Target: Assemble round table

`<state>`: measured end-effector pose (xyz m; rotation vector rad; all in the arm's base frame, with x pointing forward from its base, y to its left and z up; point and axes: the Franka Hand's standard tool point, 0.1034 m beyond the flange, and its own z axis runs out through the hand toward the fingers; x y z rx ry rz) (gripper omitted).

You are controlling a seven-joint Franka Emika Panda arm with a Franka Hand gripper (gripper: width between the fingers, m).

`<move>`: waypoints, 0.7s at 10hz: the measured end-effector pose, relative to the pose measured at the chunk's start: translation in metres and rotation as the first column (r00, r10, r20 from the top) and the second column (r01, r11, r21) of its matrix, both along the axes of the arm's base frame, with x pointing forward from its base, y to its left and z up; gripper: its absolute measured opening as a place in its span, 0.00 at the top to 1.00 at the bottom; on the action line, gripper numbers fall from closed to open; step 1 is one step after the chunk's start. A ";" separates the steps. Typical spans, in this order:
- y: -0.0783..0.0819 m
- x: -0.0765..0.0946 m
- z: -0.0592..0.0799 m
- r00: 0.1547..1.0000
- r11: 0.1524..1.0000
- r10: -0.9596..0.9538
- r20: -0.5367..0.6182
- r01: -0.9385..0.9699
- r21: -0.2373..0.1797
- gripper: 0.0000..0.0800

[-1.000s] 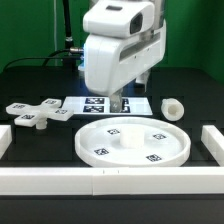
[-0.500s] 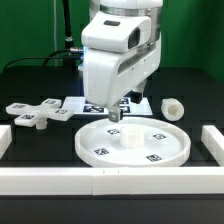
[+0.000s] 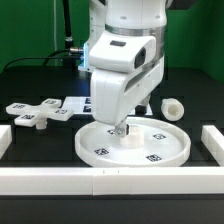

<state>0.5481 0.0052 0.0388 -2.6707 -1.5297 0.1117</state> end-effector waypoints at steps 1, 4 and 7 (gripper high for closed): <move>0.000 -0.002 -0.006 1.000 1.000 0.000 -0.006 0.000 0.001 0.19; 0.000 -0.004 -0.019 1.000 1.000 -0.003 -0.018 0.003 0.004 0.19; 0.001 -0.004 -0.027 1.000 1.000 -0.003 -0.025 0.003 0.006 0.19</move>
Offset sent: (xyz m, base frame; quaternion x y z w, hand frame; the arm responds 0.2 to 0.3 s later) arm 0.0108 0.0032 -0.0130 -0.0024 0.0191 0.0028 0.9998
